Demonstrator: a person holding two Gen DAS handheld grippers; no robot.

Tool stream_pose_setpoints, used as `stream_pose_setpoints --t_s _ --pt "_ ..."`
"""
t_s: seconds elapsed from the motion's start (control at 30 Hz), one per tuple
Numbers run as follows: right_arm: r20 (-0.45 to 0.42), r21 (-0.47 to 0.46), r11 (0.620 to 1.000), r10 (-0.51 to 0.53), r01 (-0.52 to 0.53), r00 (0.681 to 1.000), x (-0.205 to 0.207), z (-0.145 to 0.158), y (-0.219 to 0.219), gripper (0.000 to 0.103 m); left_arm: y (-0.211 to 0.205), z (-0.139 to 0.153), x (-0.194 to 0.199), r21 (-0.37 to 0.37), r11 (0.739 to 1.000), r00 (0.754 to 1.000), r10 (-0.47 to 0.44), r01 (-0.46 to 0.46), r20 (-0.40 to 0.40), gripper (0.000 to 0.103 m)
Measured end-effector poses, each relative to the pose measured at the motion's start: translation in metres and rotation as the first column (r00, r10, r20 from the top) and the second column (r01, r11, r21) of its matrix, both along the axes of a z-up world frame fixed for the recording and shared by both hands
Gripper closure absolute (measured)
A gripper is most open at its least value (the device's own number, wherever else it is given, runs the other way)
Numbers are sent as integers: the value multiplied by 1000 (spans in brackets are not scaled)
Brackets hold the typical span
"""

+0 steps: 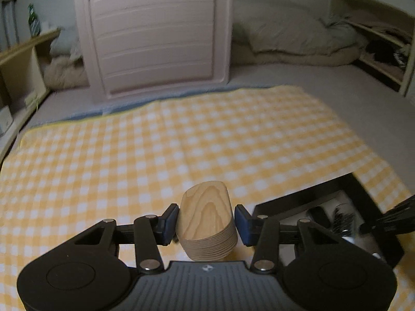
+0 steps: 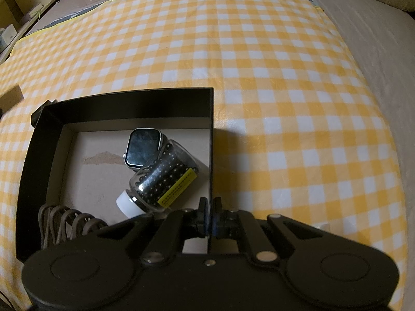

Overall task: Organize rigid objects
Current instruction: 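Carry the wooden block into the black box and open the left gripper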

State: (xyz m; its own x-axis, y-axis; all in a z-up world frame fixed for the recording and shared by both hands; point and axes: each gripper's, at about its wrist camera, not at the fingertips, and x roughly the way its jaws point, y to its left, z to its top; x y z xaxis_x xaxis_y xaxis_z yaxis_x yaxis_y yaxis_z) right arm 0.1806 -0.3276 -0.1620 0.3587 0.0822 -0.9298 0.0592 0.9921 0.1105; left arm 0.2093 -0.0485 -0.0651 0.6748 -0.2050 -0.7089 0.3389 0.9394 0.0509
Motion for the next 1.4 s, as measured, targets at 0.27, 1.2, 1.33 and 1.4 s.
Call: stream_pose_setpoints --t_s 0.27,1.2,1.33,1.4 --pt "0 0 1000 -1 1 1000 0 0 1 99 -49 1 -24 13 981 982 -191 191 -1 55" --pt "3 -1 1000 8 -8 1000 1 0 5 99 -112 -72 9 23 976 945 -202 215 -259 52" --pt "2 -1 1000 7 -7 1000 1 1 7 99 -107 -69 8 15 978 945 -196 207 -263 48" --pt "2 -4 1000 9 -9 1000 1 1 6 98 -105 -68 7 19 978 944 -194 206 -265 48"
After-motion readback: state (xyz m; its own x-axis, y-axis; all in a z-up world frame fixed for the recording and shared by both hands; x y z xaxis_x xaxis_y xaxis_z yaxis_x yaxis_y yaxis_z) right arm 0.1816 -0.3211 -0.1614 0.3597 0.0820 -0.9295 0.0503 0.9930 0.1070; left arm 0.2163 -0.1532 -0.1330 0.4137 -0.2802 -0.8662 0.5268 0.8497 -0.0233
